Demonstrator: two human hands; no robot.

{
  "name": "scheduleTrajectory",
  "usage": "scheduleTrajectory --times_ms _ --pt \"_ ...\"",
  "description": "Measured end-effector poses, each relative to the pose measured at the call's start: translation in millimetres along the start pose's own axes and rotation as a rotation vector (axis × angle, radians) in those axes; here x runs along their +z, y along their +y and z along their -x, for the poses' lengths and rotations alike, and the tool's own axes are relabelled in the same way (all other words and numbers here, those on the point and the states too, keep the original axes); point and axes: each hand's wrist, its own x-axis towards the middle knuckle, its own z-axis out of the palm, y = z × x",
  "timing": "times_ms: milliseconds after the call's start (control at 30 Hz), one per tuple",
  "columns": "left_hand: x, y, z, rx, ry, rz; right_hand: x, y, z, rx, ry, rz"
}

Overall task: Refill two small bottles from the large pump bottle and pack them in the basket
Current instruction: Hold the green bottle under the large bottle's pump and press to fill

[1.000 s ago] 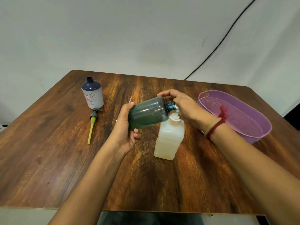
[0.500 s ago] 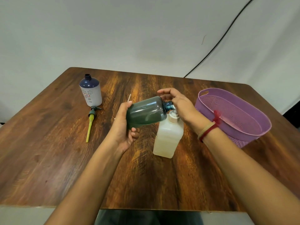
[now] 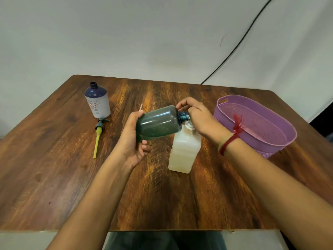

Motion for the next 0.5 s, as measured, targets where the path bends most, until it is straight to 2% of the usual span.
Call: scheduleTrajectory --times_ms 167,267,500 --pt "5 2 1 0.006 -0.028 0.025 -12 -15 -7 0.065 -0.117 0.047" --pt "4 -1 -1 0.012 0.004 0.021 -7 -9 -3 0.094 -0.112 -0.062" --pt "3 2 1 0.026 0.004 -0.018 -6 -12 -6 0.117 -0.168 -0.100"
